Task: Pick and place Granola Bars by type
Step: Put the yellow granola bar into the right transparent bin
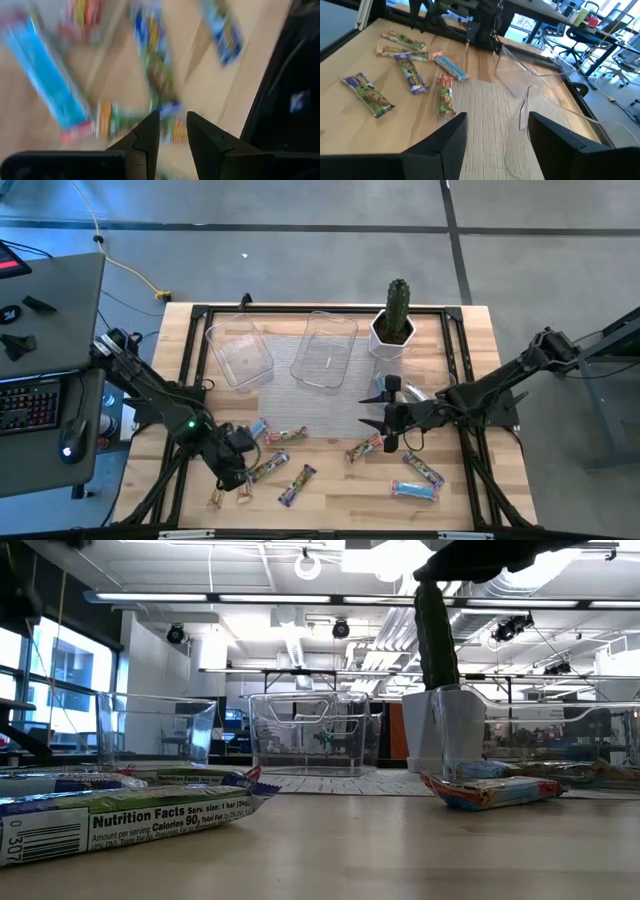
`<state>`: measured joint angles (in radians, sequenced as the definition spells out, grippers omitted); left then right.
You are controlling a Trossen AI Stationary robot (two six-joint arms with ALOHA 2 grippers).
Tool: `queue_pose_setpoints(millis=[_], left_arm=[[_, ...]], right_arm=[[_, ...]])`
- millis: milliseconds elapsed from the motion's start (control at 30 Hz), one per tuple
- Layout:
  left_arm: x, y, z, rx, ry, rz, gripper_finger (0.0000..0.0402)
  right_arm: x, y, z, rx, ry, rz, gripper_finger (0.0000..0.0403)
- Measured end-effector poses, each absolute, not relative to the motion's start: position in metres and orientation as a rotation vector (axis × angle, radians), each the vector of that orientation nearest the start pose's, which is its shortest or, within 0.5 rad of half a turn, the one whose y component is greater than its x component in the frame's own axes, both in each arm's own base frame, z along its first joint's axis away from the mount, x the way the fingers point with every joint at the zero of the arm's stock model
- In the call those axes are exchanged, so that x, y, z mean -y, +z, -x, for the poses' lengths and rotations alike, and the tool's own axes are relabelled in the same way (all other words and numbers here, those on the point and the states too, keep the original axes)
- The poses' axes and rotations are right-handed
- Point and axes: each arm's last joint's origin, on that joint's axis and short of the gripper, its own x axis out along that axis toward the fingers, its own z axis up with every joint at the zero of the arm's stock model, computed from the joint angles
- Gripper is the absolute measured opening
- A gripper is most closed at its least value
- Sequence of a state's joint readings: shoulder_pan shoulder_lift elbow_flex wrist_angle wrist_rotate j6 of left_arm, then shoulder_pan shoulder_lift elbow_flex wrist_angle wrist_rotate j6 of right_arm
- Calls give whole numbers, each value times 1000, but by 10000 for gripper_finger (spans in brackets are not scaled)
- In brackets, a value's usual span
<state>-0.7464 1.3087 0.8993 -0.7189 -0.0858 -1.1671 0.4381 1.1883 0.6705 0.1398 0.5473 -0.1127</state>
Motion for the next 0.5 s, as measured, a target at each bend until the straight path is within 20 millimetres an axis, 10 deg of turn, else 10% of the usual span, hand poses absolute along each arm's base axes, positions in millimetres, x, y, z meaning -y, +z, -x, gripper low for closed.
queue_pose_setpoints(millis=[500], left_arm=[[175,182,-177,-1655,495,819,190]], right_arm=[[-93,244,-233,-351,-85,296,193]])
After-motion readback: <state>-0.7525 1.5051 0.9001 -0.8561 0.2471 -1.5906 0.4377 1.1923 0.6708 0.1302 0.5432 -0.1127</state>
